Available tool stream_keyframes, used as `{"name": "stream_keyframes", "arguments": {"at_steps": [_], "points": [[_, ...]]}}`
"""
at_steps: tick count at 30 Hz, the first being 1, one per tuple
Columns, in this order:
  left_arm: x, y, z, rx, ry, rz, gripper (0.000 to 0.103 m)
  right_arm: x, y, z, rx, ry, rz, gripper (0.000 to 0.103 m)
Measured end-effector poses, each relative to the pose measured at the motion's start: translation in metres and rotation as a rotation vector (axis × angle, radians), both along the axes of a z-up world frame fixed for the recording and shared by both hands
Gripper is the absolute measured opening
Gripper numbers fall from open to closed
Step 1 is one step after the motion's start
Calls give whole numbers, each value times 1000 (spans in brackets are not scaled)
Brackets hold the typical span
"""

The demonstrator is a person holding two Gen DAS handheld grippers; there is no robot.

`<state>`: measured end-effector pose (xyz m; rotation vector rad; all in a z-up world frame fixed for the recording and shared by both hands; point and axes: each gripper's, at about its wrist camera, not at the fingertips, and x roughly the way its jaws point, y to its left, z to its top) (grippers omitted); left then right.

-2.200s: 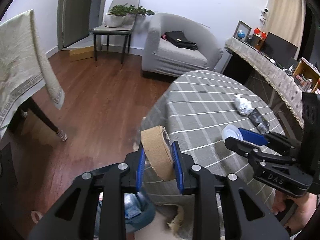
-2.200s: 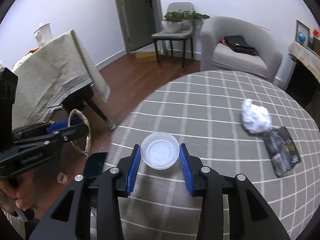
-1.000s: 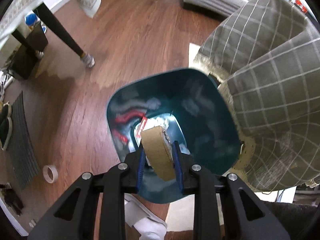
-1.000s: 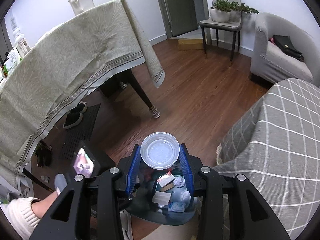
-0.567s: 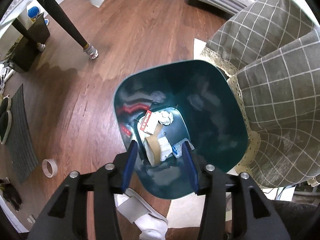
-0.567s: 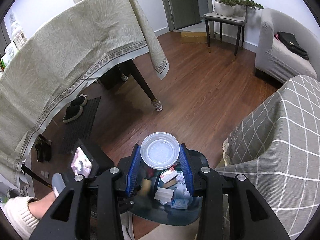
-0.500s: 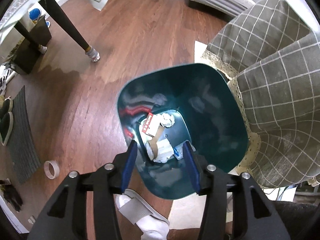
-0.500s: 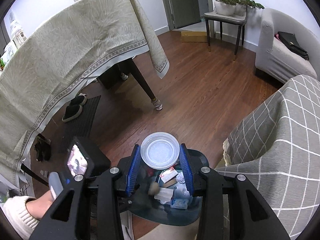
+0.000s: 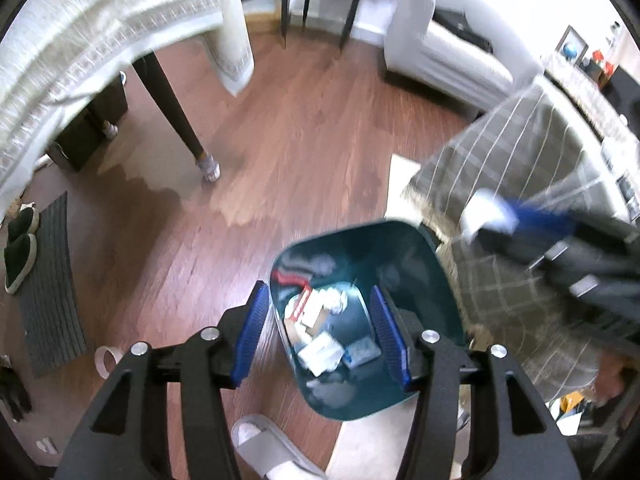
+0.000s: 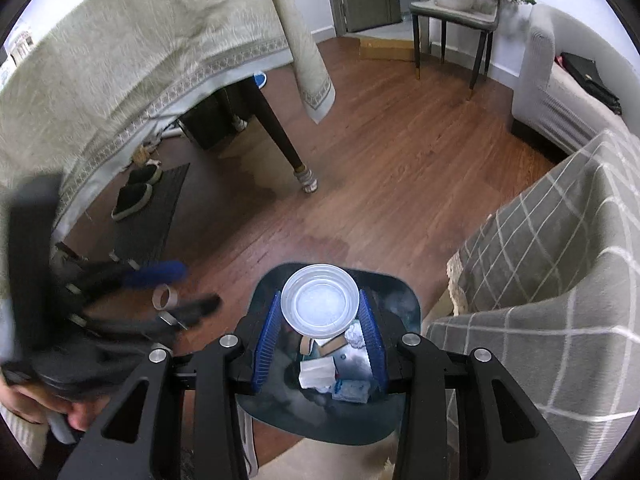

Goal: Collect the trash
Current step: 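Open the left gripper to drop the tape ring while the right gripper drops the lid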

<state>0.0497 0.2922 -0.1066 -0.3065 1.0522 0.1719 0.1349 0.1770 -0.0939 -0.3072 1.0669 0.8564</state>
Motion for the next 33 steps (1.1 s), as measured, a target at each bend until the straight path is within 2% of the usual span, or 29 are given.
{"name": "stream_keyframes", "arguments": {"at_steps": [5,10,18,22,24,25,29,33], "points": [[-6,2,32,28,-81,10,49,-7,3,-26,-56,36,27,40],[-7,2,60,27,-153,22,36,-18,11,-52,-103,78,56,40],[-7,-7,99,31,-246,-4,33,-32,21,-90,-183,133,102,40],[-7,-7,101,16,-255,5,33,-31,16,-93,-175,159,102,43],[-6,-8,103,15,-258,6,33,-31,14,-92,-179,166,102,58],[-4,-9,104,14,-261,7,33,-32,13,-92,-181,175,112,60],[-6,-13,112,7,-280,7,33,-38,10,-89,-207,141,139,61],[-5,-16,123,6,-312,18,39,-38,1,-77,-177,128,138,61]]}}
